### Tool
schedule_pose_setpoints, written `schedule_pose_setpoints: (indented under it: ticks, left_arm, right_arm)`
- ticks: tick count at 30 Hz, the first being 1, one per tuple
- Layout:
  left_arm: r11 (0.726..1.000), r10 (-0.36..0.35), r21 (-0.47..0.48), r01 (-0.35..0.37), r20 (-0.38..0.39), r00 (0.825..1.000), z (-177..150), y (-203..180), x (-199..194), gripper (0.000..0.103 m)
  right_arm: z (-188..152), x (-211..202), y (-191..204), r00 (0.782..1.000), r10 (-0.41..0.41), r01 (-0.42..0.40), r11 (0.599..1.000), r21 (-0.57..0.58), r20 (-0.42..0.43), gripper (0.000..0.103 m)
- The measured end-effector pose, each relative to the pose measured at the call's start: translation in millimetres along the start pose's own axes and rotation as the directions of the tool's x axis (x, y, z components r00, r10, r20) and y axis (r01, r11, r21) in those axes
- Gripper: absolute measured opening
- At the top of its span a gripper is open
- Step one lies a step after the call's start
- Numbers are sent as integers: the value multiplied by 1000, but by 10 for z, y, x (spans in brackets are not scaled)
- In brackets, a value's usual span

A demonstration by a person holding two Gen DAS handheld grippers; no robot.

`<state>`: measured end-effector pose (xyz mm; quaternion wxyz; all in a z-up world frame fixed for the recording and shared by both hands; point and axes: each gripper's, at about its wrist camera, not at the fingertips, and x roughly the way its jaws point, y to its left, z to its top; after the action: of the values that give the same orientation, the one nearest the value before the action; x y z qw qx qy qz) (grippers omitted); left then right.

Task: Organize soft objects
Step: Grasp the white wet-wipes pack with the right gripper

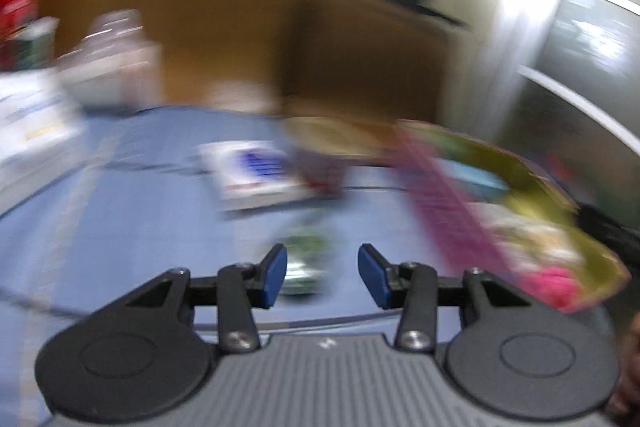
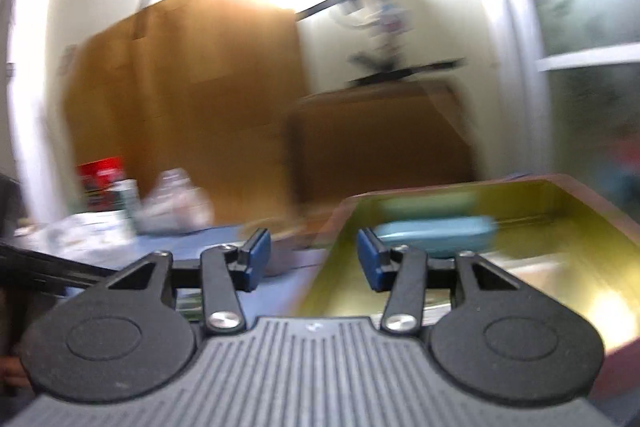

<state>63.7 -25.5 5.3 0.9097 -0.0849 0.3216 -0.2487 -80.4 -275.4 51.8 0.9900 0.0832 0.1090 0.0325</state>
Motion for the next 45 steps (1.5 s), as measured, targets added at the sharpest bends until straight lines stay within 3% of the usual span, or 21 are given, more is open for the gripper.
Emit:
schedule_pose_setpoints:
  ticks: [3, 5, 7, 9, 11, 13, 18, 21, 22, 24, 27, 30, 32, 35, 36, 37, 39, 41, 42, 43, 45]
  left_arm:
    - [984, 166, -69, -163, 29, 986, -18, 561, -46, 40]
    - [954, 290, -94, -285, 43, 956, -41, 856, -79, 40]
    - [930, 358, -113, -350, 61, 932, -91, 1088, -107, 38]
    - [946, 276, -205, -252, 100, 956, -90, 1249, -214, 46]
    - [947, 255, -228, -227, 102, 961, -95, 1301, -232, 45]
    - [952, 232, -232, -200, 121, 965, -97, 1321, -255, 45]
    - [959, 217, -216, -183, 144, 965, -105, 1248, -233, 46]
    - [964, 214, -192, -183, 155, 965, -121, 1200, -240, 46]
    - [965, 214, -187, -184, 158, 964, -122, 1191, -242, 46]
    - [965, 214, -187, -183, 164, 963, -119, 1193, -248, 46]
    - [963, 207, -210, -171, 160, 965, -117, 1237, -257, 46]
    - [955, 193, -254, -150, 151, 970, -115, 1326, -261, 48]
    - [950, 182, -283, -135, 148, 972, -121, 1381, -270, 48]
    - [951, 161, -288, -115, 140, 977, -124, 1399, -267, 48]
    - [954, 155, -279, -112, 138, 978, -123, 1385, -264, 48]
    - [959, 147, -264, -107, 135, 980, -123, 1362, -260, 48]
    - [970, 123, -227, -91, 128, 984, -125, 1305, -249, 48]
    - [979, 90, -192, -68, 109, 990, -132, 1239, -235, 48]
    - [983, 69, -178, -51, 94, 993, -139, 1200, -227, 48]
    - [984, 56, -173, -42, 82, 995, -150, 1164, -222, 48]
    - [982, 20, -187, -10, 54, 998, -190, 1069, -228, 48]
  right_arm:
    - [-30, 322, 317, 988, 127, -126, 992, 13, -84, 51]
    - [-53, 609, 525, 975, 174, -171, 985, 32, -140, 53]
    - [-97, 942, 694, 963, 198, -194, 980, 39, -183, 57]
    - [-141, 1320, 796, 957, 172, -165, 985, 49, -232, 60]
    - [-182, 1690, 824, 955, 110, -99, 994, 53, -276, 79]
    - [-217, 2010, 832, 947, 36, -27, 999, 34, -318, 84]
    - [-296, 2400, 866, 915, 5, -8, 1000, -6, -404, 86]
    - [-324, 2502, 965, 913, -24, -14, 996, -91, -408, 88]
    - [-326, 2526, 994, 912, -35, -14, 993, -116, -410, 82]
    - [-314, 2555, 1028, 910, -36, -25, 990, -142, -412, 81]
    - [-312, 2471, 1092, 911, 10, -78, 986, -148, -412, 78]
    - [-350, 2160, 1286, 907, 94, -196, 957, -215, -411, 78]
    - [-412, 1841, 1386, 872, 199, -331, 913, -239, -446, 79]
    - [-559, 1318, 1447, 800, 308, -494, 825, -274, -516, 80]
    - [-606, 1141, 1420, 784, 319, -521, 805, -285, -533, 81]
    - [-643, 970, 1377, 782, 316, -525, 798, -296, -537, 81]
    - [-687, 691, 1231, 807, 285, -488, 814, -314, -517, 82]
    - [-713, 475, 1038, 865, 205, -380, 863, -332, -459, 93]
    - [-714, 402, 954, 884, 174, -333, 886, -323, -435, 94]
    - [-714, 344, 870, 890, 163, -307, 906, -293, -426, 92]
    - [-721, 255, 751, 880, 204, -315, 926, -206, -428, 92]
